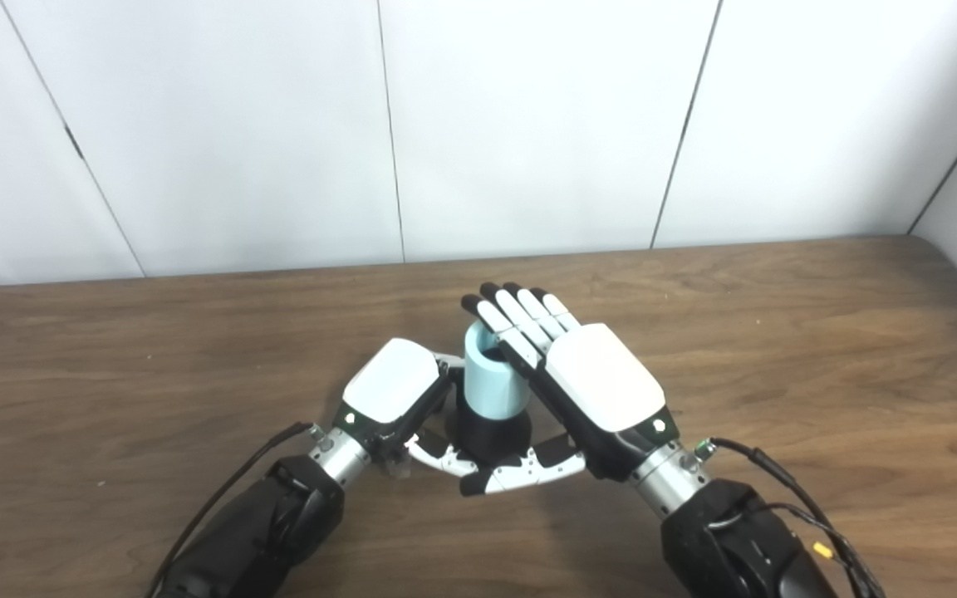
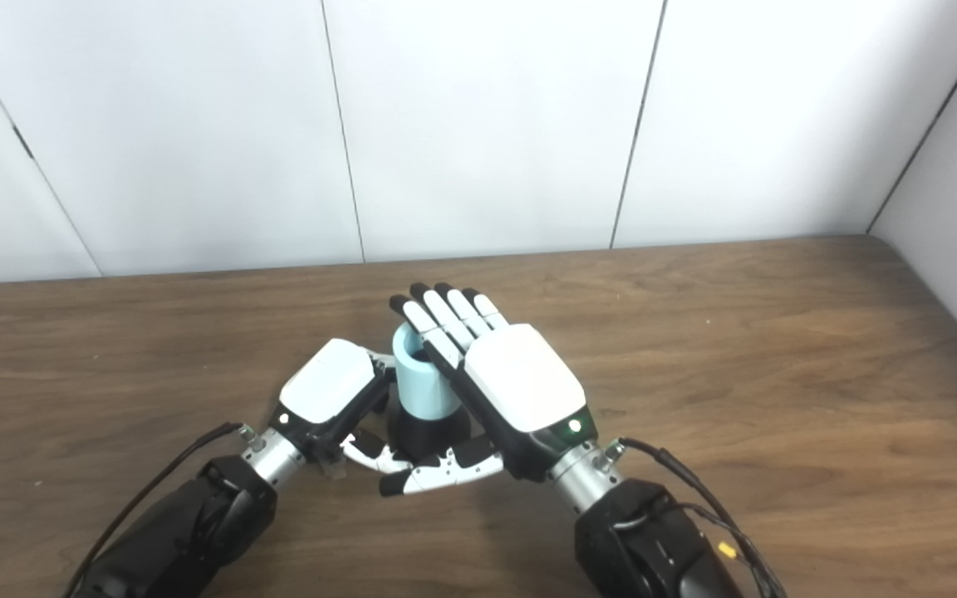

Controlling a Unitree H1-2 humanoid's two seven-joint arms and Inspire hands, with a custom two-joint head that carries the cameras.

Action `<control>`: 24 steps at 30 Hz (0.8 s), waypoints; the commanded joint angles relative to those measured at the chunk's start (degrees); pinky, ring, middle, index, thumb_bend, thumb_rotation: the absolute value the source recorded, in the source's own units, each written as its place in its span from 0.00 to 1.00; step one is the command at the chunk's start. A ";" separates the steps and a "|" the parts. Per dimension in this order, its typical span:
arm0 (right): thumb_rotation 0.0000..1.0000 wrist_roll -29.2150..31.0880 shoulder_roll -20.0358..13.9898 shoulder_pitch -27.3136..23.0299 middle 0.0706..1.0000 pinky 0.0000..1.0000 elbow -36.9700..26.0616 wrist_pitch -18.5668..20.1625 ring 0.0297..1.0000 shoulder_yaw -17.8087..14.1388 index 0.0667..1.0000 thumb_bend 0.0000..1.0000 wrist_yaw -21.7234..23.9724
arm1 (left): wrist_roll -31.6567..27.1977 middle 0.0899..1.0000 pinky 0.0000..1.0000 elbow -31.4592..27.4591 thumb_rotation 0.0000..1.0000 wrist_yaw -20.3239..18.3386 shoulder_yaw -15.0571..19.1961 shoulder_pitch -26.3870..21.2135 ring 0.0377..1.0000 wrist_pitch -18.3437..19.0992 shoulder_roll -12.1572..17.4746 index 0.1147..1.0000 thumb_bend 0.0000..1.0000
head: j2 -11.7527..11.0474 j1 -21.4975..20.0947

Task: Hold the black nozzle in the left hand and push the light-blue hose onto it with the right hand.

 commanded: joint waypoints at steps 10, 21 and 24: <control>0.78 1.04 0.97 -3.18 1.00 1.00 -1.72 0.29 1.00 -2.57 1.00 0.88 -0.50 | 2.98 0.40 0.32 10.07 0.00 -3.90 -6.70 11.35 0.38 -0.31 -2.46 0.48 0.50 | -0.29 0.21; 0.86 5.47 1.91 -1.34 1.00 1.00 1.43 -4.38 1.00 -6.82 1.00 0.92 -12.06 | 2.43 0.40 0.32 10.42 0.00 -4.13 -6.52 11.21 0.38 -0.26 -2.47 0.46 0.50 | -0.61 -0.02; 0.90 6.19 1.67 -1.23 1.00 1.00 3.21 -5.51 1.00 -7.78 1.00 0.93 -15.22 | 2.29 0.40 0.32 10.59 0.00 -4.03 -6.50 11.11 0.38 -0.75 -2.43 0.45 0.50 | -0.62 0.00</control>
